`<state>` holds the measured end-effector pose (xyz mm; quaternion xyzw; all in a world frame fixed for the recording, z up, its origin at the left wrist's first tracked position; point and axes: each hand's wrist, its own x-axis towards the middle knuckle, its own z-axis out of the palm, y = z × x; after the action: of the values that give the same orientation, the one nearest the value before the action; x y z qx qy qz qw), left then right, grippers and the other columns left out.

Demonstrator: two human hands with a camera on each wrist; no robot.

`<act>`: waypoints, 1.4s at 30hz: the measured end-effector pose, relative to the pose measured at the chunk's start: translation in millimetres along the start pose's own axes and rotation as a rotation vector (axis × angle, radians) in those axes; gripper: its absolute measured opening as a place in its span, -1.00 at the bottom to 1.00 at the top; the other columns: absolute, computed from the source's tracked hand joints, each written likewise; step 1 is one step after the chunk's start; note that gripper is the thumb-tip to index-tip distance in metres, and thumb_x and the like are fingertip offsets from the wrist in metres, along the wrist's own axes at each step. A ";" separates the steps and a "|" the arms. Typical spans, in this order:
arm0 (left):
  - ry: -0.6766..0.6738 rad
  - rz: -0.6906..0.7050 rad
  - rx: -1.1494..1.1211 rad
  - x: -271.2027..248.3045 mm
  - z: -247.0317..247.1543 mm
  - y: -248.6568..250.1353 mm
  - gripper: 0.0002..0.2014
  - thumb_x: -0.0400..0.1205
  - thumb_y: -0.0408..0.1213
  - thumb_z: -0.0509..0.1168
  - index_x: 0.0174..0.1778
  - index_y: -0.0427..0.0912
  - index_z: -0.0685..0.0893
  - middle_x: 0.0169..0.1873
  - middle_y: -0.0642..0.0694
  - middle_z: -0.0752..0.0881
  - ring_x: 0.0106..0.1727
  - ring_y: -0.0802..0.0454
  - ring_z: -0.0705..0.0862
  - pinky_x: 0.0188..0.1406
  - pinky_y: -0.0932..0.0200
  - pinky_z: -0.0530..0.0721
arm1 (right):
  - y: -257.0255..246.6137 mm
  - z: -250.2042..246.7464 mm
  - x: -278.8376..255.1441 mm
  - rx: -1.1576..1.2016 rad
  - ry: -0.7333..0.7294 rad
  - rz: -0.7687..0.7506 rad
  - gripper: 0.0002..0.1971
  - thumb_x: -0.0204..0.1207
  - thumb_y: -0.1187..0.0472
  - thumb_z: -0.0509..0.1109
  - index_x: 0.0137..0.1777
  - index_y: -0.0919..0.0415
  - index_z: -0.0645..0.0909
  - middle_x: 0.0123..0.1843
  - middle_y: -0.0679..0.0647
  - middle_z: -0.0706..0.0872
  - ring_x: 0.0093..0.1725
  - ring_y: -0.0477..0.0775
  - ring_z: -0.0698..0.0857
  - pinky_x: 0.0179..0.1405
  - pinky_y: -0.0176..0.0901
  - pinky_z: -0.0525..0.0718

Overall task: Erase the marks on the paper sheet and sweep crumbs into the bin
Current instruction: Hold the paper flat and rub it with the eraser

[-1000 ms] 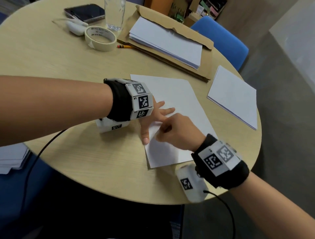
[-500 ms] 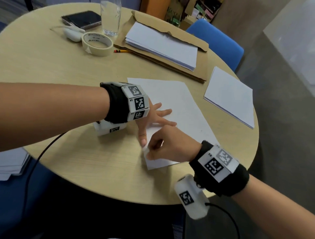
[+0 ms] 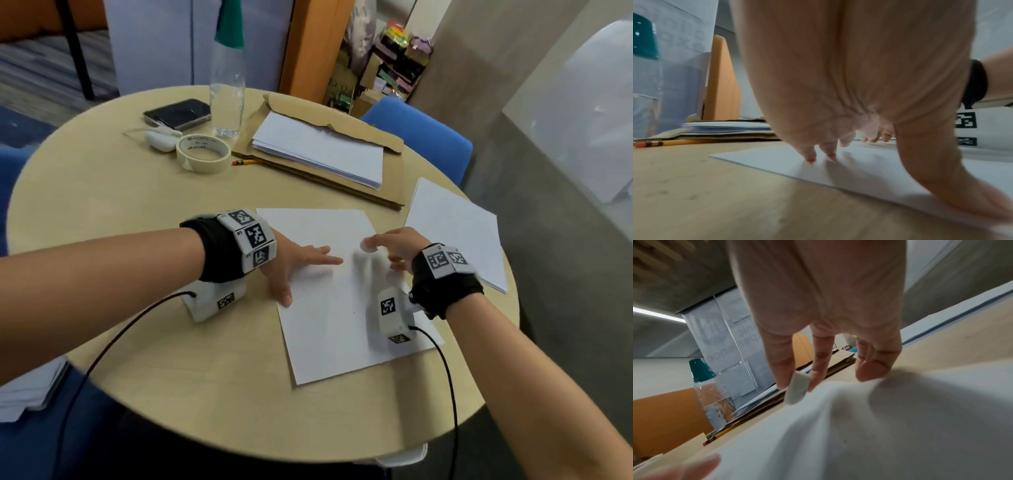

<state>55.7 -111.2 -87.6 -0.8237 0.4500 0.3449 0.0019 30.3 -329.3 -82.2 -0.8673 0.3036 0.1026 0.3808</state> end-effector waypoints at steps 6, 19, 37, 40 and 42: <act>0.075 -0.022 -0.069 4.7 -2.0 -11.9 -0.05 0.52 -0.20 0.45 0.64 0.20 -0.09 0.66 0.11 -0.24 0.68 0.10 -0.13 0.62 0.06 -0.10 | -9.2 -1.9 9.6 -0.127 0.031 -0.053 -0.66 0.35 0.12 0.51 0.03 0.34 0.70 -0.28 0.09 0.52 -0.35 0.02 0.44 -0.32 -0.21 0.41; 0.362 -0.179 -0.206 10.2 -9.9 -30.1 0.00 0.52 -0.09 0.44 0.66 0.04 -0.18 0.67 -0.09 -0.23 0.69 -0.02 -0.13 0.65 0.05 -0.03 | -5.5 -17.8 -0.7 0.228 0.023 -0.286 -0.82 0.30 0.16 0.59 -0.18 0.26 0.78 -0.20 0.10 0.75 -0.20 0.07 0.68 -0.05 -0.10 0.63; 0.836 0.168 -1.369 -8.0 -106.6 -15.8 -0.82 0.62 -0.23 0.31 0.08 -0.21 0.64 0.02 -0.19 0.72 -0.02 -0.13 0.70 0.14 -0.14 0.66 | -40.3 -65.0 -46.5 0.517 1.044 -0.950 -0.91 0.37 0.11 0.48 -0.22 0.10 0.66 0.23 0.05 0.46 0.29 -0.31 0.38 0.19 -0.62 0.34; 0.801 0.229 -1.384 -4.1 -107.3 -14.1 -0.84 0.68 -0.22 0.21 0.06 -0.17 0.64 -0.12 -0.10 0.77 -0.13 -0.05 0.75 -0.14 0.01 0.73 | -29.8 -30.0 -46.5 0.111 1.148 -1.390 -0.80 0.63 0.07 0.22 0.02 0.22 0.48 0.29 0.25 0.46 0.42 -0.21 0.36 0.37 -0.37 0.31; 0.739 0.288 -1.400 -2.3 -106.0 -11.4 -0.82 0.70 -0.26 0.15 0.07 -0.14 0.65 -0.22 -0.02 0.82 -0.23 0.05 0.80 -0.26 0.11 0.78 | -25.0 -7.1 -44.4 -0.194 0.875 -1.513 -0.81 0.68 0.05 0.07 0.04 0.16 0.40 0.39 0.25 0.51 0.45 0.09 0.43 0.45 -0.09 0.29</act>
<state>123.4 -135.9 -9.0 -0.6286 0.2026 0.2490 -0.7084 9.8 -301.4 -44.2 -0.8259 -0.2442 -0.4936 0.1208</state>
